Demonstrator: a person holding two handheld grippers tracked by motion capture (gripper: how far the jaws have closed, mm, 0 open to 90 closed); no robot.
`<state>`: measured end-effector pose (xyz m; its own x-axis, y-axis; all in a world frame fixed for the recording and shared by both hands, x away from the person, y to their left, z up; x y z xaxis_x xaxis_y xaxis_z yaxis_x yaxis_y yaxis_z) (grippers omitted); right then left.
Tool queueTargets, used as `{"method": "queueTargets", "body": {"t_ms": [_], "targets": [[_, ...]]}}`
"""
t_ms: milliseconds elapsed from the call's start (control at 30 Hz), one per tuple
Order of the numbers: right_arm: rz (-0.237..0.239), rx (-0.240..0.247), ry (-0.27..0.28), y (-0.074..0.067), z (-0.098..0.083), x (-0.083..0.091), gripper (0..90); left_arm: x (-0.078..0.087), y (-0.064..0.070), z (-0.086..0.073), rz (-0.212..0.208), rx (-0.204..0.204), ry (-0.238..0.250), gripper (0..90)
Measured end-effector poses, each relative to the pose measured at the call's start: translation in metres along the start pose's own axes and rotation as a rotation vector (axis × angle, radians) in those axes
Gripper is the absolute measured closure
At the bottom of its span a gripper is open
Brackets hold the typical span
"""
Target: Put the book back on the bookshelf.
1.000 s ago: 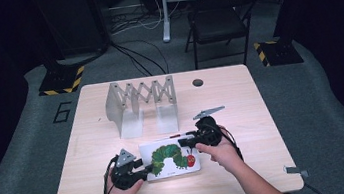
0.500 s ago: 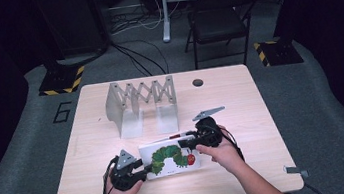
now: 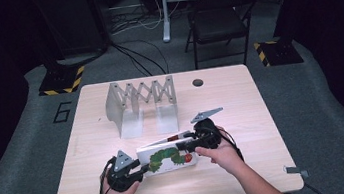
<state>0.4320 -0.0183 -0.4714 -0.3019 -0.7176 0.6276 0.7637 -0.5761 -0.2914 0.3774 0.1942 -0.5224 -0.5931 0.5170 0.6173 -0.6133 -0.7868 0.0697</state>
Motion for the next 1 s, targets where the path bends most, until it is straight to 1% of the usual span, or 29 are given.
{"method": "queueTargets", "body": {"t_ms": [33, 67, 133, 167, 200, 233, 267, 300, 333, 367, 400, 500, 533, 633, 667, 733, 833, 867, 933, 967, 1000], "targets": [[0.002, 0.001, -0.004, -0.001, -0.001, 0.0, 45.3, 0.001, 0.001, 0.0, -0.011, 0.007, 0.002, 61.8], [0.005, -0.002, -0.008, -0.002, -0.001, 0.001, 45.1, 0.001, 0.001, -0.001, -0.01, 0.01, 0.008, 61.9], [0.011, 0.002, -0.014, -0.002, -0.002, 0.002, 44.7, 0.002, 0.001, -0.001, -0.025, 0.013, 0.002, 62.0], [0.013, 0.003, -0.015, -0.003, -0.003, 0.002, 44.7, 0.002, 0.002, -0.001, -0.024, 0.014, 0.005, 62.1], [0.017, -0.006, -0.023, -0.005, -0.006, 0.003, 44.9, 0.003, 0.002, -0.002, -0.03, 0.011, -0.003, 62.0], [0.019, 0.01, -0.027, -0.005, -0.008, 0.003, 44.7, 0.003, 0.002, -0.002, -0.036, 0.01, -0.007, 62.0], [0.019, 0.014, -0.033, -0.006, -0.009, 0.003, 44.6, 0.003, 0.003, -0.002, -0.033, 0.009, 0.003, 62.0], [0.019, 0.014, -0.033, -0.006, -0.009, 0.003, 44.6, 0.004, 0.004, -0.002, -0.043, 0.015, -0.004, 62.0], [0.018, 0.011, -0.037, -0.007, -0.011, 0.003, 44.2, 0.005, 0.004, -0.003, -0.044, 0.007, -0.006, 61.5], [0.018, 0.023, -0.041, -0.008, -0.014, 0.003, 42.8, 0.005, 0.005, -0.003, -0.052, 0.006, -0.004, 60.3], [0.018, 0.019, -0.044, -0.009, -0.015, 0.003, 42.1, 0.005, 0.005, -0.004, -0.055, 0.003, -0.004, 59.5], [0.008, 0.03, -0.034, -0.01, -0.016, 0.001, 40.5, 0.005, 0.006, -0.004, -0.057, 0.002, 0.0, 58.3], [0.005, 0.043, -0.029, -0.011, -0.018, -0.001, 39.5, 0.005, 0.007, -0.004, -0.06, -0.001, 0.002, 57.5], [0.004, 0.043, -0.036, -0.012, -0.02, -0.002, 39.4, 0.004, 0.006, -0.004, -0.066, -0.004, 0.004, 56.1], [0.007, 0.057, -0.036, -0.011, -0.021, -0.003, 39.4, 0.004, 0.006, -0.004, -0.068, -0.001, 0.009, 55.9], [0.007, 0.055, -0.034, -0.011, -0.022, -0.004, 39.4, 0.004, 0.006, -0.004, -0.069, -0.002, 0.013, 56.0], [0.019, 0.04, -0.031, -0.011, -0.024, -0.003, 39.5, 0.006, 0.007, -0.005, -0.083, -0.001, 0.006, 56.3], [0.02, 0.043, -0.028, -0.01, -0.024, -0.003, 39.4, 0.007, 0.008, -0.006, -0.085, -0.01, -0.002, 56.3], [0.019, 0.037, -0.033, -0.01, -0.026, -0.003, 39.0, 0.007, 0.009, -0.006, -0.08, -0.014, -0.002, 56.1], [0.019, 0.044, -0.031, -0.01, -0.026, -0.003, 38.8, 0.008, 0.01, -0.006, -0.082, -0.016, -0.005, 56.0], [0.017, 0.038, -0.031, -0.01, -0.027, -0.002, 38.8, 0.008, 0.01, -0.007, -0.087, -0.02, -0.011, 55.9]]}}
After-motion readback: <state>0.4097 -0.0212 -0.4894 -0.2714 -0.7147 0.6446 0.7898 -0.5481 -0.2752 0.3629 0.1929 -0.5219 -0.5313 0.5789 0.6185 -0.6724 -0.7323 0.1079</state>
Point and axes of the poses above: each handheld gripper's, and its own axes: x roughly backward along the jaws, z roughly out of its top, y roughly to its right, the point moved 7 cm from there along -x, roughly forward along the jaws, and after that the axes turned 2 degrees about x, right-handed, at the moved point
